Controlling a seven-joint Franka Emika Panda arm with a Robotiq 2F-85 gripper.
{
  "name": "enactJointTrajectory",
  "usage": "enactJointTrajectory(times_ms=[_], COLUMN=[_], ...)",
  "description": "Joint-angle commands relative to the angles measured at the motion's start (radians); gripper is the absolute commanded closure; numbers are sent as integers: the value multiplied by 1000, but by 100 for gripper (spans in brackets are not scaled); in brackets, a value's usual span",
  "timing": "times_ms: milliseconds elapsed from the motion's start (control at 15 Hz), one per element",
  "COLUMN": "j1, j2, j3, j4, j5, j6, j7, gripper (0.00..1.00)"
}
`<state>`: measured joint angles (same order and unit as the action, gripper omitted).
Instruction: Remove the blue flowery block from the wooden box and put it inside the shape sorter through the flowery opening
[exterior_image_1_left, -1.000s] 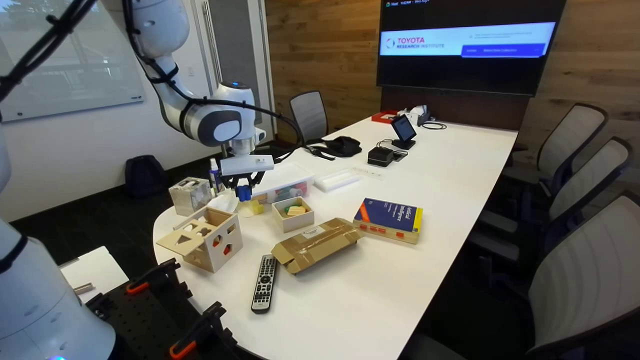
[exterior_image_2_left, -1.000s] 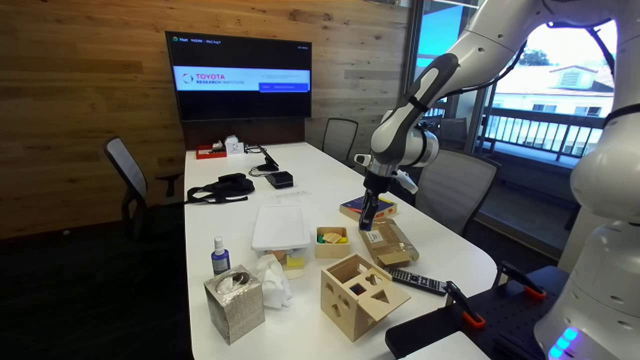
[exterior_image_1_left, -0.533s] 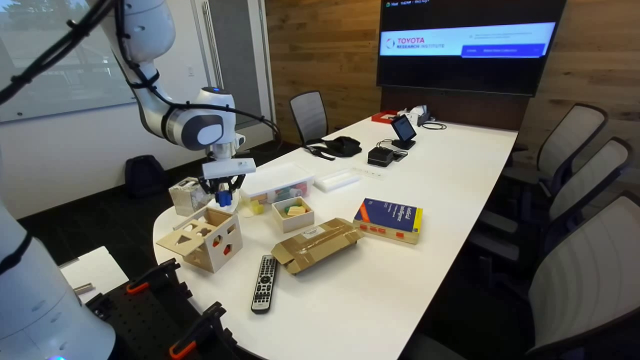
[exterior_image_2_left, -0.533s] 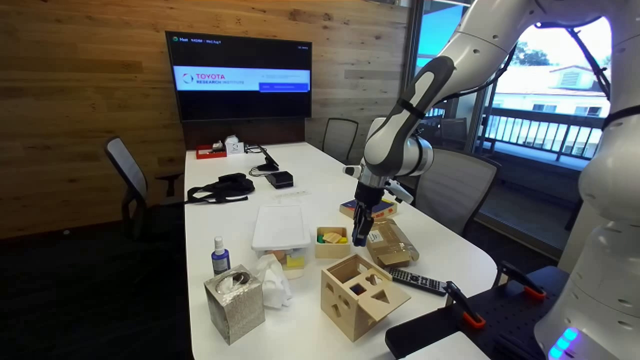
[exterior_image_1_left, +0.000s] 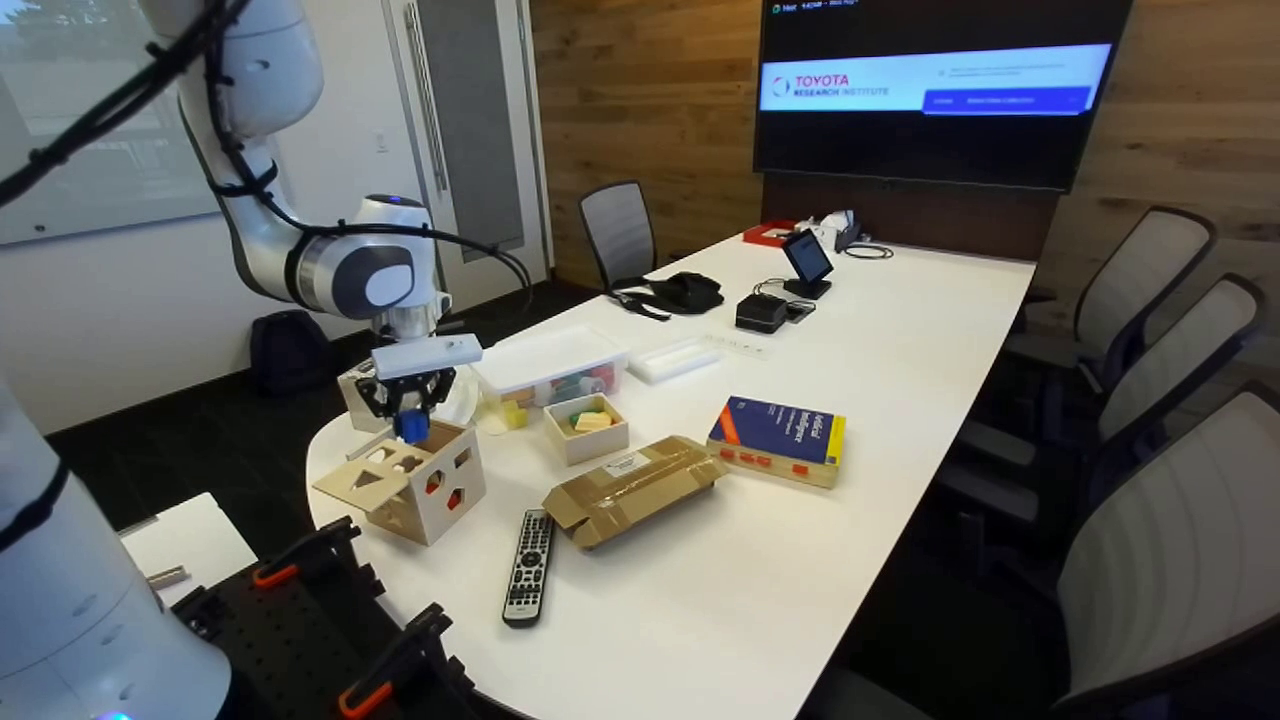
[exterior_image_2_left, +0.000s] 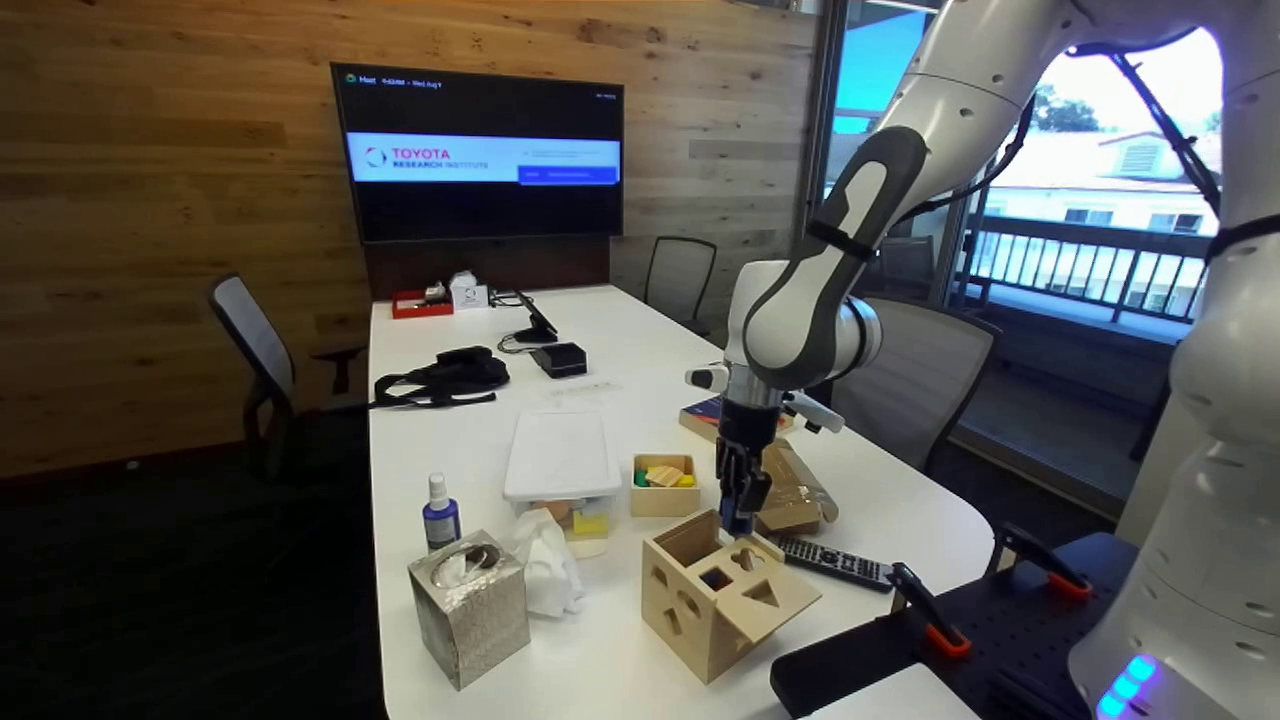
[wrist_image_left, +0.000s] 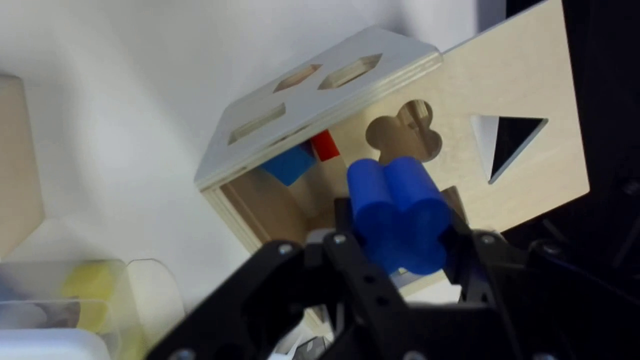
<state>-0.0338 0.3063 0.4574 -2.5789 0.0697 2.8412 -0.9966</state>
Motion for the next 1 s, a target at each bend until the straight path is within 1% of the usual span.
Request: enactJointTrajectory(times_ms=[0, 133, 267, 467, 933], j1=[17, 21, 35, 30, 35], j2=[-27, -22, -22, -8, 31], j3=[-6, -6, -18, -11, -28], j4=[-31, -36, -48, -64, -71], j5=[-39, -56, -83, -90, -145], j6=[3, 9, 20, 42, 77], j7=[-21, -24, -8, -22, -12], gripper=[84, 84, 84, 84, 84])
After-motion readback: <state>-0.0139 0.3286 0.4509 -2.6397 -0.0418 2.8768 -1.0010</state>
